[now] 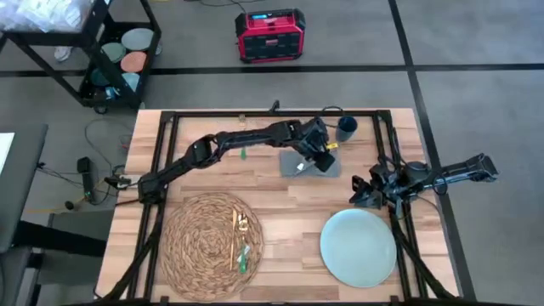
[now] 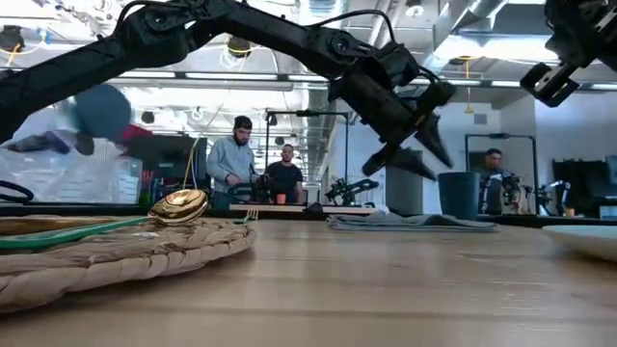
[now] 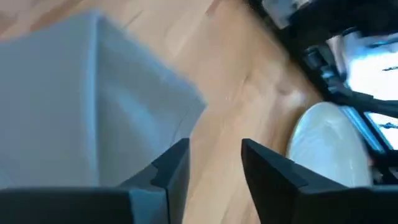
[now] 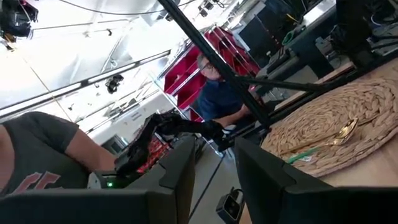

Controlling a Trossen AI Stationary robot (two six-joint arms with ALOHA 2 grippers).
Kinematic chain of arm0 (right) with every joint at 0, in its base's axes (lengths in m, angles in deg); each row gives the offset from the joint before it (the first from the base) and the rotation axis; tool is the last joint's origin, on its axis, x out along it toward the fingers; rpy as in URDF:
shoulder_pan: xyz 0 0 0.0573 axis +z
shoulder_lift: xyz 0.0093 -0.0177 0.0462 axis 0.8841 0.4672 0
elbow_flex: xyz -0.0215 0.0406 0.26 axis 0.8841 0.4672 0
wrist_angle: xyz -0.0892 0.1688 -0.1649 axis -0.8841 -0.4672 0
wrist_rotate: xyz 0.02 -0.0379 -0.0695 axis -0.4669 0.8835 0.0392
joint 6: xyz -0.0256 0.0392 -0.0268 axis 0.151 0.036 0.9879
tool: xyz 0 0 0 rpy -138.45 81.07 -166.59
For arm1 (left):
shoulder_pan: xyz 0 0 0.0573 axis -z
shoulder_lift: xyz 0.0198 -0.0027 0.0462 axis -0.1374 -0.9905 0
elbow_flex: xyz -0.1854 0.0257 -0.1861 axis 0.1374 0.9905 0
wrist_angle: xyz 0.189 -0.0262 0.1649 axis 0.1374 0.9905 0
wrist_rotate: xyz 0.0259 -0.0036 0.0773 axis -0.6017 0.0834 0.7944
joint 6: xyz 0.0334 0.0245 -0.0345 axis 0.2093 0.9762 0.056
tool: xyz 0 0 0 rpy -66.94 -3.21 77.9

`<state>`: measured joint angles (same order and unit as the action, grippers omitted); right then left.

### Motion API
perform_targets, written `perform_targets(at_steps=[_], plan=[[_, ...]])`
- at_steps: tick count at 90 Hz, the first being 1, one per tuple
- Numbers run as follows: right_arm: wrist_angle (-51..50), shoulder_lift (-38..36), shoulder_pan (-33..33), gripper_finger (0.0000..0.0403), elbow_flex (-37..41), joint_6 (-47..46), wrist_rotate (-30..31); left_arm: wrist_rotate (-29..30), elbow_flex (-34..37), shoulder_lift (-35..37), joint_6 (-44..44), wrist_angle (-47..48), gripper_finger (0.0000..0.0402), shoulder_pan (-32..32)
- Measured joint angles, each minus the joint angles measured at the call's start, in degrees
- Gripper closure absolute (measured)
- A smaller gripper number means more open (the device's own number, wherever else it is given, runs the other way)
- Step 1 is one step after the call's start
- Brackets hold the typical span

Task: Set table place
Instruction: Fold the gray table napkin

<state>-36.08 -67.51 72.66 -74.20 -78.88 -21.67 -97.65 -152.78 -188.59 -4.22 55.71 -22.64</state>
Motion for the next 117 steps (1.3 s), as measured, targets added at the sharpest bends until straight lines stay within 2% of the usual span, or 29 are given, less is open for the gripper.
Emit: perform_targets(at_steps=[13, 24, 29, 52, 69, 90, 106, 117], plan=[[-5.3, 0.0, -0.1, 0.0305, 0.0, -3.4, 3.1, 13.1, 0.0, 1.3, -0.5, 17.8, 0.0304, -2.5], [-8.6, 0.0, 0.0, 0.0318, 0.0, -3.6, 3.9, 14.4, 0.0, 1.3, 3.5, 21.5, 0.0375, -3.3], [-8.6, 0.0, 0.0, 0.0325, 0.0, -3.6, 3.9, 14.2, 0.0, 1.3, 4.6, 21.2, 0.0392, -3.2], [-7.0, 0.0, -0.1, 0.0341, 0.0, -3.0, 4.1, 12.4, 4.8, 1.0, 7.5, 24.3, 0.0401, -2.7], [-4.2, 0.0, -0.1, 0.0342, -0.1, -2.9, 4.1, 7.2, 11.2, 1.6, 8.3, 24.5, 0.0401, -2.8], [-4.1, 0.0, -0.1, 0.0342, -0.5, -2.5, 4.1, 15.9, 11.4, 2.0, 10.3, 33.7, 0.0401, -3.6], [-4.0, 0.0, -0.1, 0.0342, -0.5, -2.5, 4.1, 18.5, 11.7, 1.5, 12.2, 43.7, 0.0402, -6.2], [-4.0, 0.0, -0.1, 0.0342, -0.5, -2.5, 4.1, 19.8, 11.9, 2.3, 13.4, 44.6, 0.0402, -6.7]])
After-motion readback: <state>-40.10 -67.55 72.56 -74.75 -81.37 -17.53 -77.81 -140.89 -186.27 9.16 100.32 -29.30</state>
